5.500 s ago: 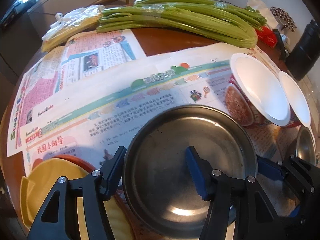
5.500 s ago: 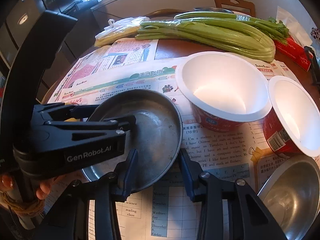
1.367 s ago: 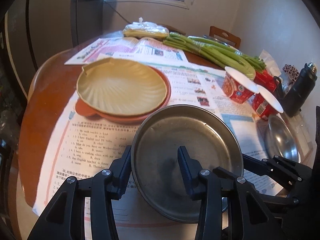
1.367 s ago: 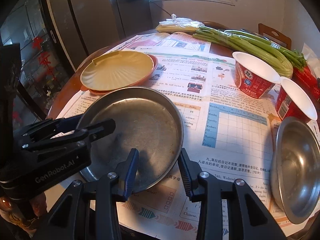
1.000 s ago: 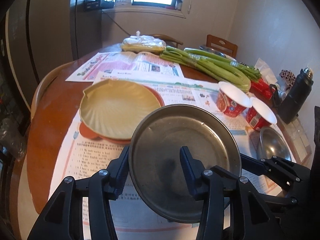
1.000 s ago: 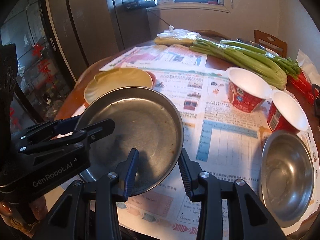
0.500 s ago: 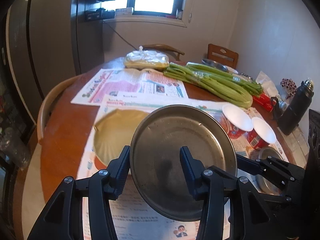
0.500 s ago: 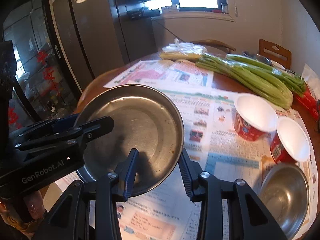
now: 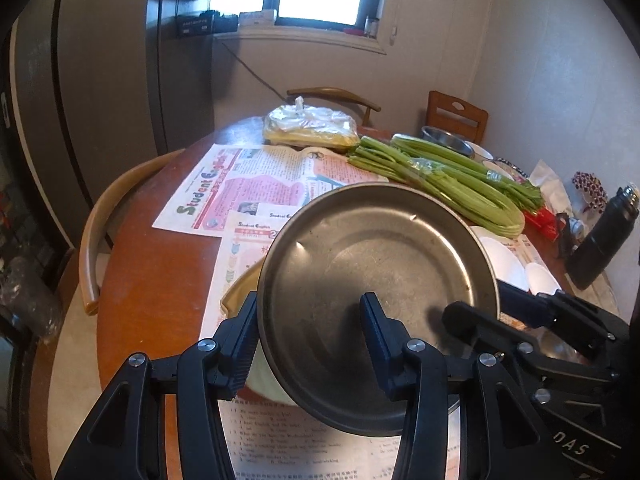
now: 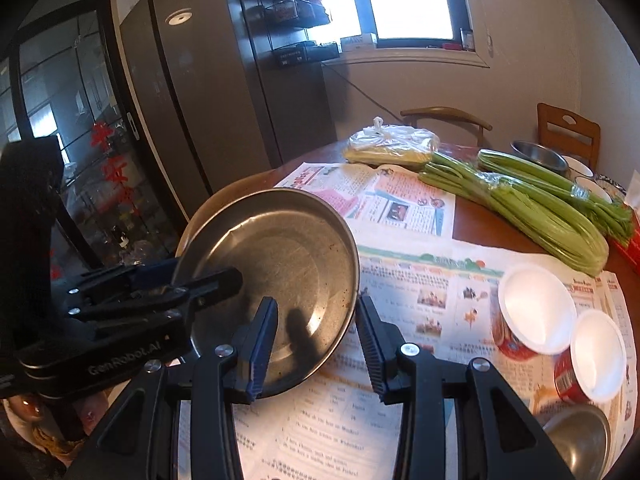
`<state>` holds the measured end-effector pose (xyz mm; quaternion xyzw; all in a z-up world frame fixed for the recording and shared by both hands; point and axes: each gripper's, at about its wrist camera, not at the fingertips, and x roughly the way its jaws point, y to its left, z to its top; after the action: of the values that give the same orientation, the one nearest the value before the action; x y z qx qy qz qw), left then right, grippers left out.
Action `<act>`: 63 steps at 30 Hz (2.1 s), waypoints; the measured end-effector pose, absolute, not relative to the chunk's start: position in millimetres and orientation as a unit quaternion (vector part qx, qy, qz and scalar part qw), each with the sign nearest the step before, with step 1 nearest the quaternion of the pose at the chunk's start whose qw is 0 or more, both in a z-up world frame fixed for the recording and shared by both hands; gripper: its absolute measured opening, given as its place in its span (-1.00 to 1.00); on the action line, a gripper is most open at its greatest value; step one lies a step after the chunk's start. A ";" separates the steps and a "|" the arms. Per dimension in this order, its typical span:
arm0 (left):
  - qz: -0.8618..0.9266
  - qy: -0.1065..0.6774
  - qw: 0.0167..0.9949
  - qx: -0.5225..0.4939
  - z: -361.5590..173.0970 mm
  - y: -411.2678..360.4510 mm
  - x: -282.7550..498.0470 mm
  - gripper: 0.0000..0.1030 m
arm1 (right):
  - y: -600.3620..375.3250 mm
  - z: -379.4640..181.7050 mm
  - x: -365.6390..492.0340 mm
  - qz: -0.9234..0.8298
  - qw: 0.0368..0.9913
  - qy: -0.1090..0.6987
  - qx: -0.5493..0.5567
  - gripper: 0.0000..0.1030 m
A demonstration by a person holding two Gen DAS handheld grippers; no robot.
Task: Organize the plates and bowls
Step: 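Lower the steel plate onto the yellow scallop plate with the left tool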
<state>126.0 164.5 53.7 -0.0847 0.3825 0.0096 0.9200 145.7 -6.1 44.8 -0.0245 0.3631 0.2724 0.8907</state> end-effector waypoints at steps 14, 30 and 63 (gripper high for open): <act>0.028 0.419 0.905 -0.069 13.0 171.3 151.5 -0.03 | 2.5 -4.8 175.9 0.274 0.870 0.410 -0.008 -0.20; 0.052 0.429 0.901 -0.039 -3.8 169.4 164.6 -0.03 | 6.9 -28.6 179.2 0.280 0.856 0.435 -0.003 -0.20; 0.077 0.427 0.901 -0.030 -13.1 171.0 167.4 0.04 | 15.1 -42.1 180.8 0.298 0.841 0.452 -0.008 -0.20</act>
<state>167.4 171.0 -13.1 -0.0296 0.4268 0.0770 0.9006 180.8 15.1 -42.1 -0.0079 0.4516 0.2976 0.8411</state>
